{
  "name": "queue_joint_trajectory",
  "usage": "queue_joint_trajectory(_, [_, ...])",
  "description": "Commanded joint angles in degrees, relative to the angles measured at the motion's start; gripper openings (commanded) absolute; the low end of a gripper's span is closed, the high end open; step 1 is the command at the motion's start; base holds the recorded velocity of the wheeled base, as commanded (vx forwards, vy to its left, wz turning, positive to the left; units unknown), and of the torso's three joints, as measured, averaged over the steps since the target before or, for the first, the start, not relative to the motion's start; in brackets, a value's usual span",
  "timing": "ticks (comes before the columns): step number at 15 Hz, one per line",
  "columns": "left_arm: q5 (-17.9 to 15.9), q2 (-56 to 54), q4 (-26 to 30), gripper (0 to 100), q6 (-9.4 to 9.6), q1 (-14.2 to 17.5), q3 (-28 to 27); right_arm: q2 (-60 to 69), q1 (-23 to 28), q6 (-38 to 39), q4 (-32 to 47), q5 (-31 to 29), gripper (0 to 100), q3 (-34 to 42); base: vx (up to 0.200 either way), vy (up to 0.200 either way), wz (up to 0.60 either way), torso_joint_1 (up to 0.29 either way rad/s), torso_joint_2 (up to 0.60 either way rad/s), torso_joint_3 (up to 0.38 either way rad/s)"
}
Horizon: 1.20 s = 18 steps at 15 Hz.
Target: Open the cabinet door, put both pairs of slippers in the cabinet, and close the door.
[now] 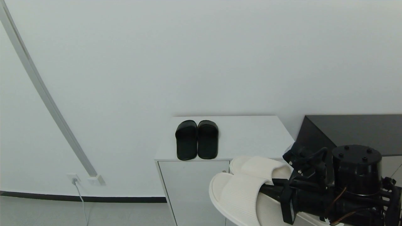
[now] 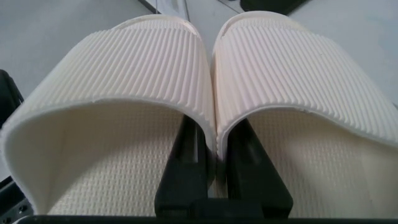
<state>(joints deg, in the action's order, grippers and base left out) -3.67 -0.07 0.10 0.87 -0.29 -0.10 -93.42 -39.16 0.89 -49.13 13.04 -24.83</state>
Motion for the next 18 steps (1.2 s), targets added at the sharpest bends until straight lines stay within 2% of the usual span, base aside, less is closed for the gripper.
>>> queue_joint_trajectory(1, [0.0, 0.1, 0.0, 0, 0.01, 0.0, 0.0, -0.1, 0.0, 0.0, 0.0, 0.0, 0, 0.0, 0.000, 0.000, 0.00, 0.000, 0.00, 0.000])
queue_joint_trajectory(9, [0.0, 0.1, 0.0, 0, 0.01, 0.0, 0.0, -0.4, -0.1, -0.1, 0.0, 0.1, 0, 0.1, 0.000, 0.000, 0.00, 0.000, 0.00, 0.000])
queue_joint_trajectory(16, [0.1, 0.1, 0.0, 0, 0.10, 0.0, 0.0, 0.2, -0.4, -0.9, -0.2, -0.1, 0, 0.9, 0.000, 0.000, 0.00, -0.138, 0.30, 0.162])
queue_joint_trajectory(17, [0.1, 0.1, 0.0, 100, -0.07, 0.0, 0.0, 0.4, -0.4, -1.0, -0.5, 0.0, 0, 1.6, 0.000, 0.000, 0.00, -0.144, 0.34, 0.193])
queue_joint_trajectory(18, [0.1, 0.1, 0.0, 100, -0.60, 0.0, 0.0, 0.3, -0.4, -1.0, -0.8, 0.0, 0, 1.8, 0.000, 0.000, 0.00, -0.159, 0.34, 0.193])
